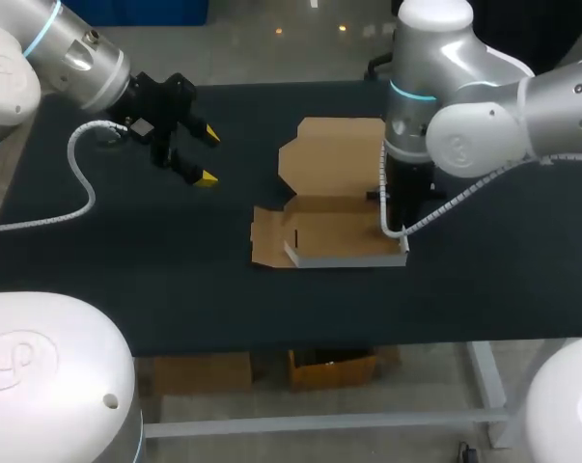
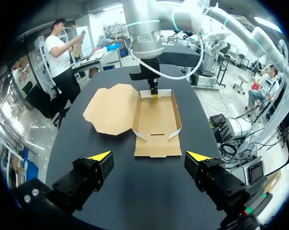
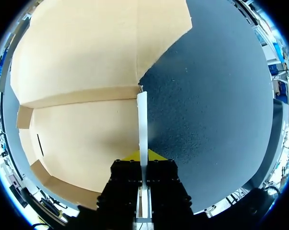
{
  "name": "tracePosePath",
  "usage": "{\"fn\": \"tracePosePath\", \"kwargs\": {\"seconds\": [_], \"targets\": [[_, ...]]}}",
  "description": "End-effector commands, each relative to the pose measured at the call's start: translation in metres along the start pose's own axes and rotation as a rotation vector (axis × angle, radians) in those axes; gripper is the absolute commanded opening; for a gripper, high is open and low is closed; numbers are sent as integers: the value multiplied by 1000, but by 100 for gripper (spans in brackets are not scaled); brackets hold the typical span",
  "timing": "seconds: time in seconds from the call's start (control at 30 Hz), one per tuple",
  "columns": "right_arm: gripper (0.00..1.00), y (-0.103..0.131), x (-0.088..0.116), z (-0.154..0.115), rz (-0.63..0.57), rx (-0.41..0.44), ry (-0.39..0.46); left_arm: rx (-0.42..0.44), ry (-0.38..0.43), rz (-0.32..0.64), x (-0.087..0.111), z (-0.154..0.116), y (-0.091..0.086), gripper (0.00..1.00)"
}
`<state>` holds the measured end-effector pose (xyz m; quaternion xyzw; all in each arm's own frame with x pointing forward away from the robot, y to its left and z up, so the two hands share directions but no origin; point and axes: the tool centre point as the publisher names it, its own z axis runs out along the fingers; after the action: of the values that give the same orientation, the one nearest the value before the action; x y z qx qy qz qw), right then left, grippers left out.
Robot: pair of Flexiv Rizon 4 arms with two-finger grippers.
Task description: Assemble the packaging by folding the flat box into shape, placing the metal phone stand inside, and closing the box properly
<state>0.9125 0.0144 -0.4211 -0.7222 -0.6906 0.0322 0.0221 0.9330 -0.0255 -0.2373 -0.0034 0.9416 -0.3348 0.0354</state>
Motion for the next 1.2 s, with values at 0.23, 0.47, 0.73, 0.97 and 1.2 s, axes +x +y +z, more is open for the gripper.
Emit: {"fn": "tracePosePath", "kwargs": {"seconds": [0.23, 0.47, 0.73, 0.97, 1.2], "targets": [[0, -1, -1, 1, 1, -2, -1, -3, 3, 0, -1, 0, 0, 100], [0, -1, -1, 1, 1, -2, -1, -3, 3, 0, -1, 0, 0, 100], [0, -1, -1, 1, 1, -2, -1, 10, 0, -142, 7, 1, -1, 100], [0, -1, -1, 1, 1, -2, -1, -72, -24, -387, 27, 8, 0, 100], [0, -1, -1, 1, 1, -2, -1, -68, 25, -626, 40, 31, 5, 100]]}}
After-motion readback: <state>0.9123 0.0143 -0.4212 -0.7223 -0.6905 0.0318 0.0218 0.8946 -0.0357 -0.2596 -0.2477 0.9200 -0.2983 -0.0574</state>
